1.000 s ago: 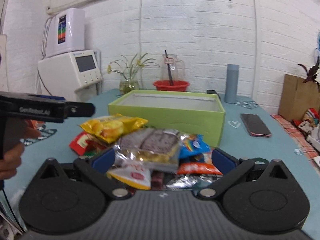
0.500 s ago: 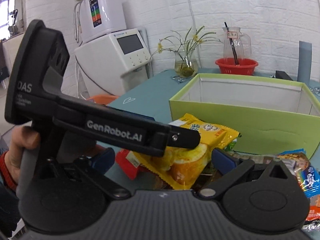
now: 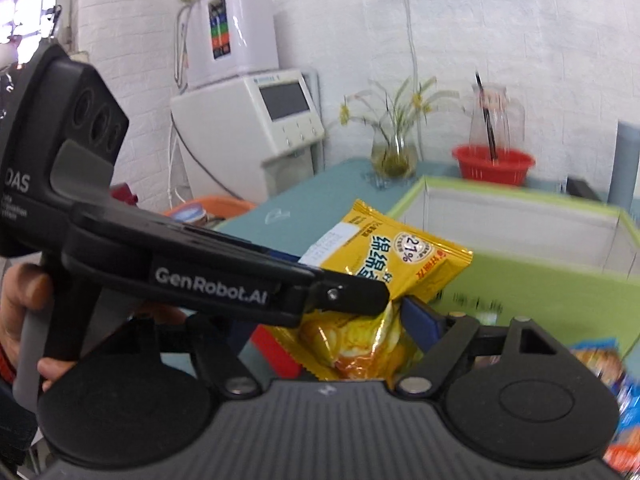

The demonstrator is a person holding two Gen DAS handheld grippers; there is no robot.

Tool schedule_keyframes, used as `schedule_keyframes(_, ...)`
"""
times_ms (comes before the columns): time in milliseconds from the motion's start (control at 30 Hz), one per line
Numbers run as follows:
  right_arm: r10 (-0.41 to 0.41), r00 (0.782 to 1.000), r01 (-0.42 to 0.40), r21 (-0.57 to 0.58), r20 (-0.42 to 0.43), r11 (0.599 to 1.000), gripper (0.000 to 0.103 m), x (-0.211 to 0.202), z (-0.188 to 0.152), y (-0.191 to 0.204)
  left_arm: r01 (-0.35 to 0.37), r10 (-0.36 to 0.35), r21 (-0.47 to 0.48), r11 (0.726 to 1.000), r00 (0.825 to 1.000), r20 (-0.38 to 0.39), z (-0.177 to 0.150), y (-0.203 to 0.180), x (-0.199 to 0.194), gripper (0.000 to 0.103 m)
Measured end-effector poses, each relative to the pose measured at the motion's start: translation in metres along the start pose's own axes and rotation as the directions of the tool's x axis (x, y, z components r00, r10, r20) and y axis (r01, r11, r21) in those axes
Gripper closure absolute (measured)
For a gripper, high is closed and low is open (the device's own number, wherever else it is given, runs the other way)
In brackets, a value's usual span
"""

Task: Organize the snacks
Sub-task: 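Carry the yellow bag into the green box and open the left gripper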

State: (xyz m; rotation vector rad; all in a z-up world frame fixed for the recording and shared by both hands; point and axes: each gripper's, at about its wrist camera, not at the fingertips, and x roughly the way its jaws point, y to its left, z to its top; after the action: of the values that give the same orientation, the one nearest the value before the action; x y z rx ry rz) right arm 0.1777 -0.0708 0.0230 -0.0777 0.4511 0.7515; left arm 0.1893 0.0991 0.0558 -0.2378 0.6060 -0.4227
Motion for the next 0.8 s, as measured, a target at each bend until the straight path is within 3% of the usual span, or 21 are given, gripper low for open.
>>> schedule_keyframes(67, -0.001, 1.000, 0.001, -0.016, 0.024, 1.000, 0.011, 0.003, 0.019, -0.010, 0.022, -0.021, -0.025, 0.999, 1.000, 0.023, 0.025, 0.001, 0.008, 0.082)
schedule_keyframes(167, -0.051, 0.999, 0.052, -0.047, 0.017, 0.998, 0.011, 0.027, 0.050, -0.028, 0.031, -0.030, -0.032, 0.999, 0.999, 0.037, 0.062, 0.006, 0.038, 0.081)
schedule_keyframes(333, -0.010, 0.995, 0.018, 0.076, -0.102, 0.997, 0.012, 0.084, 0.072, -0.093, 0.001, -0.004, -0.075, 0.997, 0.999, -0.049, 0.097, 0.031, 0.107, 0.079)
schedule_keyframes(400, 0.006, 0.991, 0.013, 0.140, -0.134, 0.990, 0.012, 0.096, 0.068, -0.113, -0.029, 0.023, -0.085, 0.996, 0.997, -0.069, 0.097, 0.041, 0.123, 0.068)
schedule_keyframes(433, -0.004, 0.991, 0.024, 0.149, -0.135, 0.988, 0.010, 0.095, 0.066, -0.119, -0.055, 0.050, -0.089, 0.994, 0.997, -0.062, 0.095, 0.044, 0.125, 0.054)
schedule_keyframes(467, -0.016, 0.992, 0.035, 0.151, -0.122, 0.988, 0.008, 0.089, 0.064, -0.122, -0.072, 0.069, -0.088, 0.994, 0.997, -0.037, 0.092, 0.044, 0.120, 0.045)
schedule_keyframes(533, -0.034, 0.997, 0.043, 0.153, -0.063, 0.987, 0.008, 0.063, 0.059, -0.126, -0.073, 0.076, -0.083, 0.994, 0.997, 0.024, 0.085, 0.042, 0.102, 0.035)
schedule_keyframes(700, -0.145, 0.986, 0.130, 0.172, 0.079, 0.977, 0.008, -0.032, 0.016, -0.113, -0.013, 0.020, -0.079, 0.997, 0.996, 0.092, 0.058, 0.016, 0.052, 0.022)
schedule_keyframes(800, -0.195, 0.977, 0.173, 0.212, 0.087, 0.962, 0.007, -0.071, -0.024, -0.095, 0.023, -0.017, -0.062, 0.998, 0.995, 0.097, 0.029, -0.010, 0.035, 0.021)
